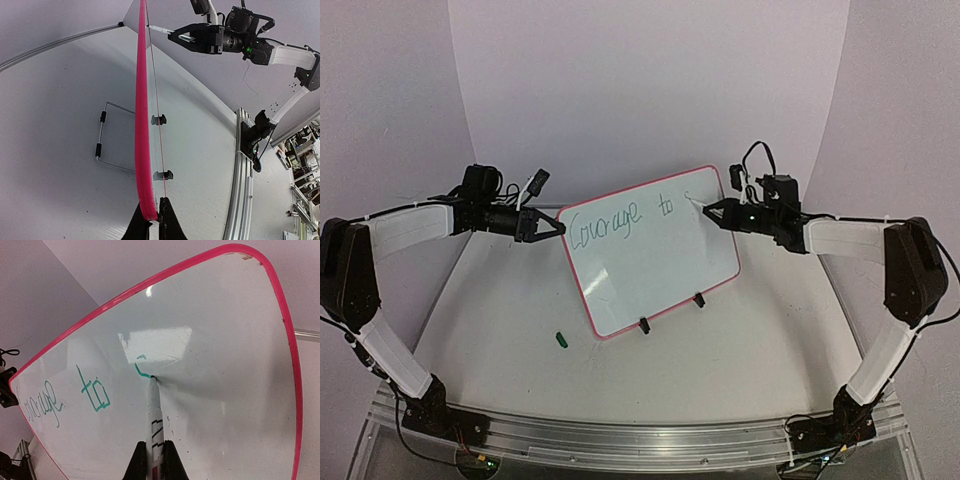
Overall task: Write a sentence on the whiteboard
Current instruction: Write on the whiteboard with the whiteboard.
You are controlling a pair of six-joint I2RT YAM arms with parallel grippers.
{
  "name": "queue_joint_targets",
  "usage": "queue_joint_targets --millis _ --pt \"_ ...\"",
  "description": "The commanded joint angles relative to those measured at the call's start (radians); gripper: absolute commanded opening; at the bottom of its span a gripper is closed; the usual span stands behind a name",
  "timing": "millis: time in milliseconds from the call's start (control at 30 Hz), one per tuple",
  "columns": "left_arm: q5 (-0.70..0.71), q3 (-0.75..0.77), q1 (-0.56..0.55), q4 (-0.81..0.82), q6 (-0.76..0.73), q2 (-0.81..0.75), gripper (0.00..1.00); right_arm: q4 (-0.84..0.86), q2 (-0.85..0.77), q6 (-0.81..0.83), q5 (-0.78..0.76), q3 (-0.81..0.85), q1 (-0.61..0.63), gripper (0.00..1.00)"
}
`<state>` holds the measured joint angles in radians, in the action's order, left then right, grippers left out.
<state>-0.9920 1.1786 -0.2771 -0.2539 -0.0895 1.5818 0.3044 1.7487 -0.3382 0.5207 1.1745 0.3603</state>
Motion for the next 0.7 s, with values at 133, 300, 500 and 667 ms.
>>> queue_joint_targets --millis 133,300,500,667 --pt "0.048 0.013 -0.034 -0.051 -0.104 -0.014 0.00 -0.011 -0.059 0.005 -0.019 -0.038 0.002 0.00" --pt "0.047 0.012 -0.035 -0.050 -0.104 -0.016 0.00 -0.010 -0.064 0.011 0.019 -0.038 0.002 0.00" --pt "0.049 0.012 -0.035 -0.050 -0.104 -0.016 0.00 -0.031 -0.066 0.036 0.078 -0.014 0.021 0.00" --pt "0.049 0.012 -0.035 -0.051 -0.104 -0.016 0.00 -0.035 -0.092 0.044 0.096 -0.014 0.028 0.00"
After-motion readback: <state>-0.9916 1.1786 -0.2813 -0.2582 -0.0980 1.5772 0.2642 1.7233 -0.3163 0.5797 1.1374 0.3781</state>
